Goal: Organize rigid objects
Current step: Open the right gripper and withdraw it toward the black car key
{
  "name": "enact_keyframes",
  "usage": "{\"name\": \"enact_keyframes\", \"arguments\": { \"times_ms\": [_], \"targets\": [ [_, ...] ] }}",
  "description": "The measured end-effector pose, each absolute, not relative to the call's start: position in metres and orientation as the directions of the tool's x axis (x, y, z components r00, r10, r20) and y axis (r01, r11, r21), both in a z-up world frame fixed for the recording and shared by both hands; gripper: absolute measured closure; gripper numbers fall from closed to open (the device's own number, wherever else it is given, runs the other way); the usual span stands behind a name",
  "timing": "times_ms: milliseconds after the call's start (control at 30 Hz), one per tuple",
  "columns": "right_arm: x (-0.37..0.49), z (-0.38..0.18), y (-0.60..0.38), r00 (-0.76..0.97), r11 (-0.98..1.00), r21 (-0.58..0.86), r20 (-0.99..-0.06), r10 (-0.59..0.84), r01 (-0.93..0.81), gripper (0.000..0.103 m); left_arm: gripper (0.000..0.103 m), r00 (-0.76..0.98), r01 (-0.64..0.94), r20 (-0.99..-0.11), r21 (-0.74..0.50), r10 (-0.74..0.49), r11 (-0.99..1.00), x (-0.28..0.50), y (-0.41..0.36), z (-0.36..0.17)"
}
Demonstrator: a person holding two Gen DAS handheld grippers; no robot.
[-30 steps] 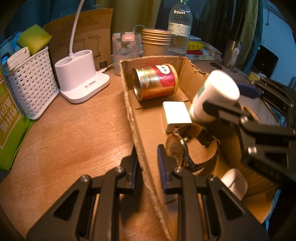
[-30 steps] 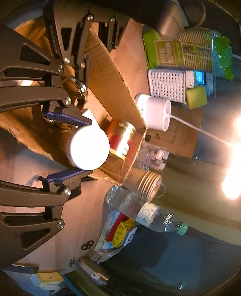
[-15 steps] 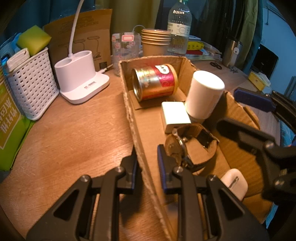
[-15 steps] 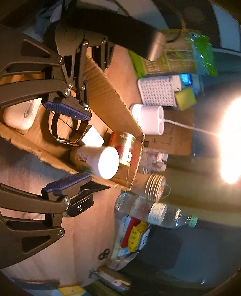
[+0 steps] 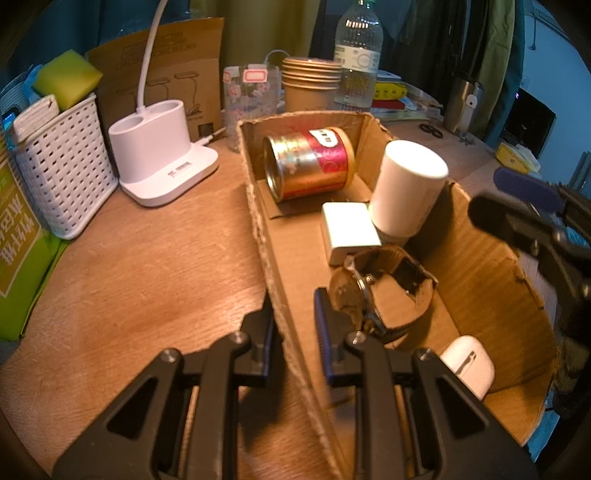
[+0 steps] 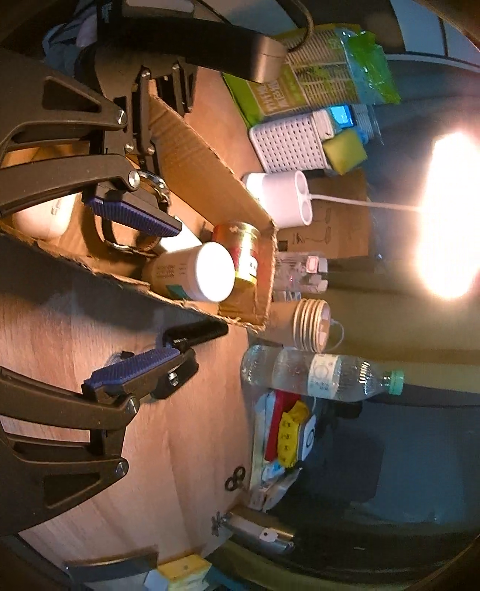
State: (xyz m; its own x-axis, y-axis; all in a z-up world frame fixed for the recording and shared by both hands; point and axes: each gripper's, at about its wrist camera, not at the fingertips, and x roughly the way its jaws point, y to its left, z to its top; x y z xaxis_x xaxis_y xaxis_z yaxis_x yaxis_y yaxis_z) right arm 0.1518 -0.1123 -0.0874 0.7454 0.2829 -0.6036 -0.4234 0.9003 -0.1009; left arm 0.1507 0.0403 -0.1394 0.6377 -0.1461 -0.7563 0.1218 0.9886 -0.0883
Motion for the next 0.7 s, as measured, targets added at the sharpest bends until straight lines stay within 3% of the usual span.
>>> {"name": "enact_keyframes", "arguments": {
  "times_ms": [200,700],
  "targets": [
    [0.157,-0.084,-0.123,0.770,0.921,-0.087,-0.582,0.262,-0.379,0.031,0.083,0.638,0.121,-0.756,-0.088,-0.146,0.989,0.151,0.040,-0.139],
    [0.157,-0.088,-0.165,0.794,0.958,-0.059,-0.576,0.196,-0.279,0.030,0.083,0.638,0.122,-0.756,-0.088,-0.146,0.989,0.151,0.040,-0.140]
  ]
}}
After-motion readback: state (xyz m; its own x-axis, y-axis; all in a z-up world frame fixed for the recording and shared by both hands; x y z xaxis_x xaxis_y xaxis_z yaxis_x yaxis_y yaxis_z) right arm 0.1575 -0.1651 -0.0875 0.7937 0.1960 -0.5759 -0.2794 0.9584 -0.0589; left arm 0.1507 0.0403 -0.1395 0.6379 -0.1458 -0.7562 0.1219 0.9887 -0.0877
